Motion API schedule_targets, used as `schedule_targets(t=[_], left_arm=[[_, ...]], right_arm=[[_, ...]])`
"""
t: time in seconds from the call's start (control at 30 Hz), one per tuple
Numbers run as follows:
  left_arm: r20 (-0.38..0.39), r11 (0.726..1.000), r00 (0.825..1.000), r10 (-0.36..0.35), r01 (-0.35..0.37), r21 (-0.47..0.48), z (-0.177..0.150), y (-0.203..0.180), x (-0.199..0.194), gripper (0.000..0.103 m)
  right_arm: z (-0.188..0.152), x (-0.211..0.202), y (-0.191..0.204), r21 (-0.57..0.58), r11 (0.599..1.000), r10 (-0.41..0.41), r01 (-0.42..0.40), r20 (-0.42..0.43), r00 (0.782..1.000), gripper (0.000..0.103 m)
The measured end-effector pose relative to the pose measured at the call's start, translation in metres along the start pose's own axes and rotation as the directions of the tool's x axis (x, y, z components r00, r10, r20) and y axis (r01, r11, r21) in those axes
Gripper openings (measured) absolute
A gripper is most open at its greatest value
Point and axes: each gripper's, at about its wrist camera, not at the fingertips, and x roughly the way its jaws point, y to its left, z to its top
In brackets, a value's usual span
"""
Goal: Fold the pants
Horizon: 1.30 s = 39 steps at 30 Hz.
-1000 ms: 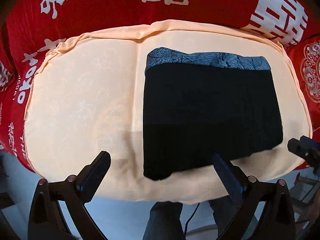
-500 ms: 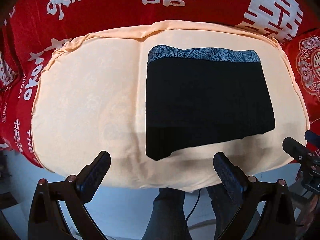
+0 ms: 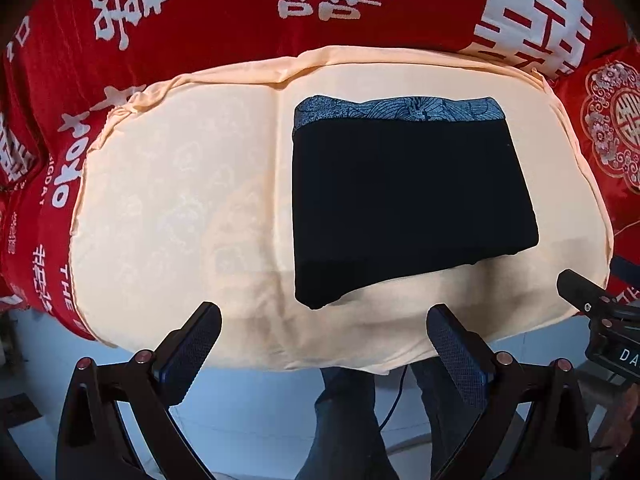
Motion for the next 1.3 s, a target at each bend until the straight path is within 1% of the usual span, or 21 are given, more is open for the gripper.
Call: schedule_targets(t=[0.13,0.23,0.37,0.57,0.67,0.77,1.3], left_arm=[[-0.004,1.0,1.0,-0.008,0.008,0.009,-0.001,-0.002,-0.002,0.103],[-0.007,1.0,1.0,-0.014,0.014,0.014,-0.001,-0.004,-0.004,0.103],[-0.002,0.999,1.0,-0.008,0.008,0.034,-0.002,-0.008,-0.006,0.103],[-0.008,0.999,1.0,-0.014,0.015,0.035,-0.005,-0.011,-0.005,0.103],[-0.01,0.999,1.0,-0.001,0.001,0.043,-0.006,-0.012,-0.004,0.103],[-0.011,0.999,1.0,-0.002,0.003,0.037,-0.006,-0.012,-0.005,0.103],[-0.004,0.999,1.0,0.017,-0.016,0.039,-0.008,-0.012,-0.007,0.103]], right_arm=[[-0.003,0.0,0.0,0.001,1.0,0.001,-0.001,-0.009,1.0,0.096],[-0.005,-0.002,0.001,0.008,0.999,0.043,-0.043,-0.021,0.999,0.096],[-0.006,-0.006,0.002,0.006,0.998,0.058,-0.058,-0.012,0.998,0.096],[-0.006,-0.007,0.004,0.006,0.997,0.073,-0.073,-0.011,0.997,0.096],[-0.006,-0.007,0.006,-0.006,0.998,0.07,-0.07,-0.011,0.997,0.096],[-0.005,-0.007,0.008,-0.016,0.997,0.07,-0.07,-0.012,0.997,0.096],[-0.002,-0.01,0.011,-0.012,0.997,0.077,-0.077,-0.008,0.997,0.096]])
